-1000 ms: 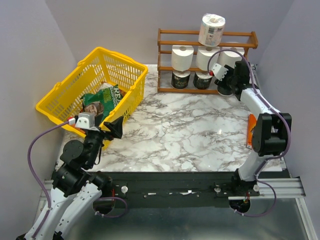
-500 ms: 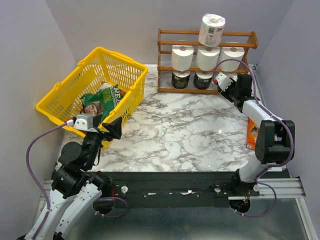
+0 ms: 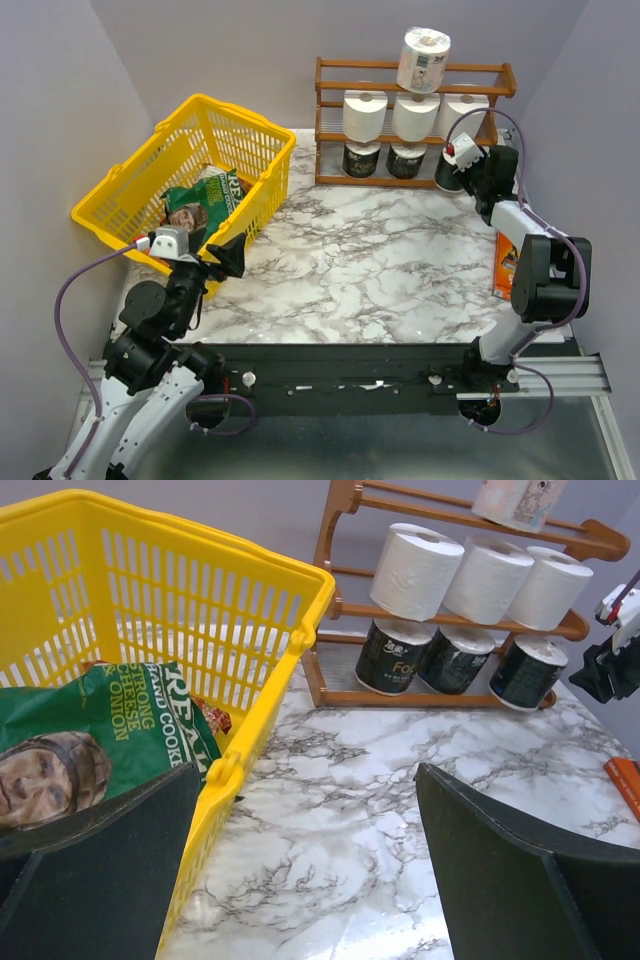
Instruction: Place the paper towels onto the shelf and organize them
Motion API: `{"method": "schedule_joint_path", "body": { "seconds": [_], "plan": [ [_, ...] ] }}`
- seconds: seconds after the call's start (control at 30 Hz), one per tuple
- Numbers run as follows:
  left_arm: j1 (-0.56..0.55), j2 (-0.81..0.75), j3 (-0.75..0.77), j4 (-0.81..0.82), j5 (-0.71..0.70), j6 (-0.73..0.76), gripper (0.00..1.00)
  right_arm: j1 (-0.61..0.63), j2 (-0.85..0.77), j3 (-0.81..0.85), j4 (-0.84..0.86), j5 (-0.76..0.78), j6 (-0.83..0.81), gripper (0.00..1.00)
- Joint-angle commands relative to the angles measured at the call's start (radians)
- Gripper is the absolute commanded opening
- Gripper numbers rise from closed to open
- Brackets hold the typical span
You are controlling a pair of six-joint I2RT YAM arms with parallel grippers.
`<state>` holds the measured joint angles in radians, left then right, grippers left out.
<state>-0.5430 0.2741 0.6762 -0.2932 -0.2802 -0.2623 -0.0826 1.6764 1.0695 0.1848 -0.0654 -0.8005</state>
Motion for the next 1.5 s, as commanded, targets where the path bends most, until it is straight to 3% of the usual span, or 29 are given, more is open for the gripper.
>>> {"method": "schedule_joint_path", "body": {
  "seconds": [0.0, 0.83, 1.47],
  "plan": [
    [0.006, 0.013, -0.003, 0.008, -0.008, 0.003, 0.99, -0.009, 0.043, 0.02, 0.07, -0.028, -0.003, 0.54],
    [0.02, 0.043, -0.007, 0.023, 0.006, 0.005, 0.99, -0.009, 0.186, 0.149, 0.065, -0.143, -0.072, 0.54],
    [0.031, 0.048, -0.007, 0.028, 0.015, 0.005, 0.99, 0.001, 0.264, 0.233, 0.1, -0.132, -0.075, 0.54]
  ]
}}
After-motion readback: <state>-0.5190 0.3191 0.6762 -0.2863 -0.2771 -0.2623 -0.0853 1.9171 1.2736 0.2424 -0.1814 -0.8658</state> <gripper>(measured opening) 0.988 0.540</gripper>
